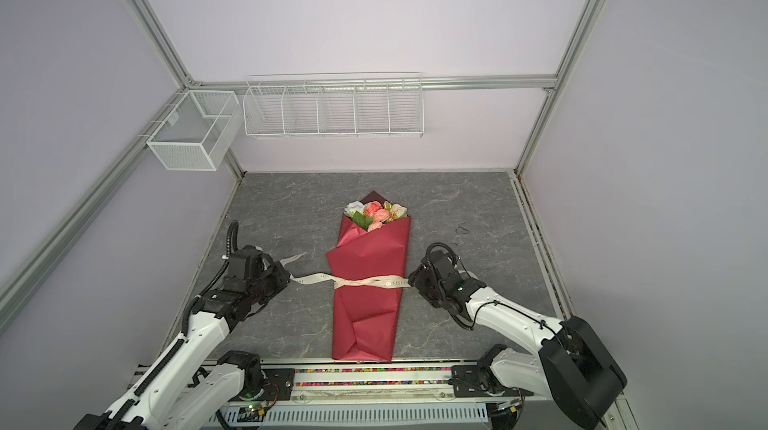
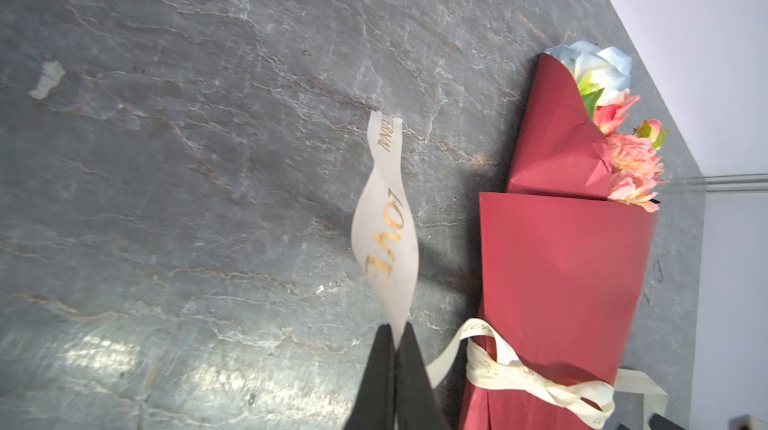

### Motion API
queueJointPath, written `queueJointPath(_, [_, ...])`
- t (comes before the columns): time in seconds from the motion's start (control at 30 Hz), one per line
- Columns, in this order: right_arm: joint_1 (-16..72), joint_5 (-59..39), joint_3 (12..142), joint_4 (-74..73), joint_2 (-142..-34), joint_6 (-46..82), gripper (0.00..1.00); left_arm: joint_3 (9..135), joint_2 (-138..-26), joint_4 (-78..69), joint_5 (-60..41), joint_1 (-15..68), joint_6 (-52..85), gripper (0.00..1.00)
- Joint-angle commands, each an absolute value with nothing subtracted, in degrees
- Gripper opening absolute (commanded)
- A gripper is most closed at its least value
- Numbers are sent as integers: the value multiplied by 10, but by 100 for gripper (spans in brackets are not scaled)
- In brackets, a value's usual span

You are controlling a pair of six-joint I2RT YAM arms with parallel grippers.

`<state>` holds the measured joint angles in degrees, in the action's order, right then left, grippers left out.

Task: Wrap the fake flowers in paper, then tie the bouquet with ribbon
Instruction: 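Draw both grippers farther outward, stretching the cream ribbon ends taut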

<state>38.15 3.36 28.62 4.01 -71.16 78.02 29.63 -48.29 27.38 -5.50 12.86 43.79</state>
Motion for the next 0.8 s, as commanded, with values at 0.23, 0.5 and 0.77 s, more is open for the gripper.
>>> queueJointPath(0.23, [412, 120, 297, -84, -814, 1011, 71, 273, -448, 216, -101, 127, 415, 0])
queueJointPath(0.5, [424, 177, 271, -89, -830, 1139, 62, 292, -448, 230, -92, 127, 421, 0])
queueJointPath(0.77, [424, 148, 306, -68, -868, 1150, 52, 300, -435, 238, -76, 127, 429, 0])
